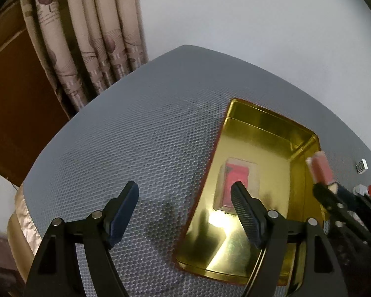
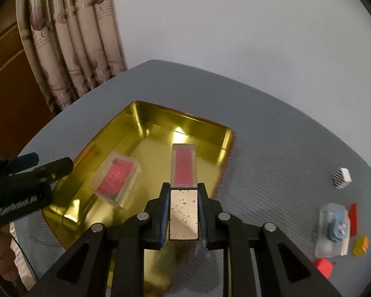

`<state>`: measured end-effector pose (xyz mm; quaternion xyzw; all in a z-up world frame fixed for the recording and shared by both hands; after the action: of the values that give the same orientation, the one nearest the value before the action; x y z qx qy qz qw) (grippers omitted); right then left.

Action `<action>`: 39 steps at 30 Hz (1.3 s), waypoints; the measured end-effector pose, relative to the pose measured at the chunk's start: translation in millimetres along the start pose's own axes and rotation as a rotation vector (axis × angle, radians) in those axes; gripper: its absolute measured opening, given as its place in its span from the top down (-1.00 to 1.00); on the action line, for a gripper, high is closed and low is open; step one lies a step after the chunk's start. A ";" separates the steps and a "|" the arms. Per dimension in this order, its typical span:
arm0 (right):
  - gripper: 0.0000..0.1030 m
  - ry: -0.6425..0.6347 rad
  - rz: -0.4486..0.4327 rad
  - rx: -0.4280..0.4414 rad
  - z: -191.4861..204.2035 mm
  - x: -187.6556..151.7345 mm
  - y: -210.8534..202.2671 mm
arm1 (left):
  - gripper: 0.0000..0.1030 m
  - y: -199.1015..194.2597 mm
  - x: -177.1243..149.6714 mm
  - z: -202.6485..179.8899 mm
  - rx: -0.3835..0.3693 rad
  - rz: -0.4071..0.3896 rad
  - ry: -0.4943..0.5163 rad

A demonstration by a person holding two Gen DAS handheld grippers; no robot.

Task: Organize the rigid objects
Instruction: 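Carry the gold-and-pink bar into the tin and release it with the right tool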

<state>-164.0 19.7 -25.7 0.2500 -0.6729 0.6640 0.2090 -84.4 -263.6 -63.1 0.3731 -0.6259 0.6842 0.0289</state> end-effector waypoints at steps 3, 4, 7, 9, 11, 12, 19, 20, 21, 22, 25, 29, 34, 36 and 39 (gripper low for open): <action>0.60 -0.019 0.024 0.003 10.1 5.6 14.3 | -0.43 0.3 -0.2 4.6 -0.001 0.003 -0.003; 0.60 -0.020 0.033 0.004 12.6 7.7 20.0 | -0.43 0.3 -0.1 5.3 -0.002 0.003 -0.005; 0.60 -0.014 0.066 0.014 17.5 11.8 33.4 | -0.43 0.7 0.7 5.5 -0.003 0.004 -0.006; 0.60 -0.020 0.085 0.019 21.1 13.5 43.2 | -0.43 1.1 1.1 5.1 -0.003 0.004 -0.005; 0.60 -0.024 0.102 0.015 24.1 14.8 52.4 | -0.43 1.6 1.1 4.7 -0.004 0.004 -0.007; 0.60 -0.027 0.107 0.013 24.1 14.4 56.3 | -0.43 2.0 0.8 4.3 -0.007 0.006 -0.005; 0.60 -0.026 0.144 -0.002 24.8 14.0 76.7 | -0.44 3.1 0.5 2.7 -0.008 0.006 0.003; 0.60 -0.031 0.140 -0.004 28.1 14.4 79.8 | -0.44 3.1 0.5 2.8 -0.011 0.007 0.006; 0.60 -0.034 0.140 -0.001 30.0 14.4 81.6 | -0.44 3.4 0.5 2.7 -0.011 0.008 0.009; 0.60 -0.034 0.143 0.001 31.1 14.3 82.7 | -0.44 3.5 0.6 3.4 -0.011 0.008 0.011; 0.60 -0.018 0.138 0.010 29.5 14.5 81.4 | -0.44 2.4 0.5 4.0 -0.017 0.005 0.018; 0.51 -0.012 0.123 0.024 18.8 11.2 70.5 | -0.44 1.5 -0.7 4.1 -0.024 0.004 0.021; 0.33 -0.010 0.072 0.024 15.3 14.4 53.1 | -0.44 0.6 -0.8 3.5 -0.030 0.002 0.030; 0.33 -0.010 0.050 0.023 11.1 13.7 42.1 | -0.44 0.3 -1.5 2.5 -0.027 -0.001 0.036; 0.33 -0.008 0.022 0.007 0.7 9.7 25.3 | -0.44 -1.7 -2.8 0.3 -0.023 -0.008 0.048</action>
<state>-187.2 18.2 -39.8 0.2459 -0.6743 0.6675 0.1983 -81.4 -262.3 -63.2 0.3588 -0.6313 0.6857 0.0507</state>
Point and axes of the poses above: each gripper's, at about its wrist camera, not at the fingertips, and y roughly the way its jaws point, z to its left, x to its top, the point moved 2 cm from there along y, roughly the way its jaws point, and after that the axes turned 4 degrees about -x, right-handed, at the moved point
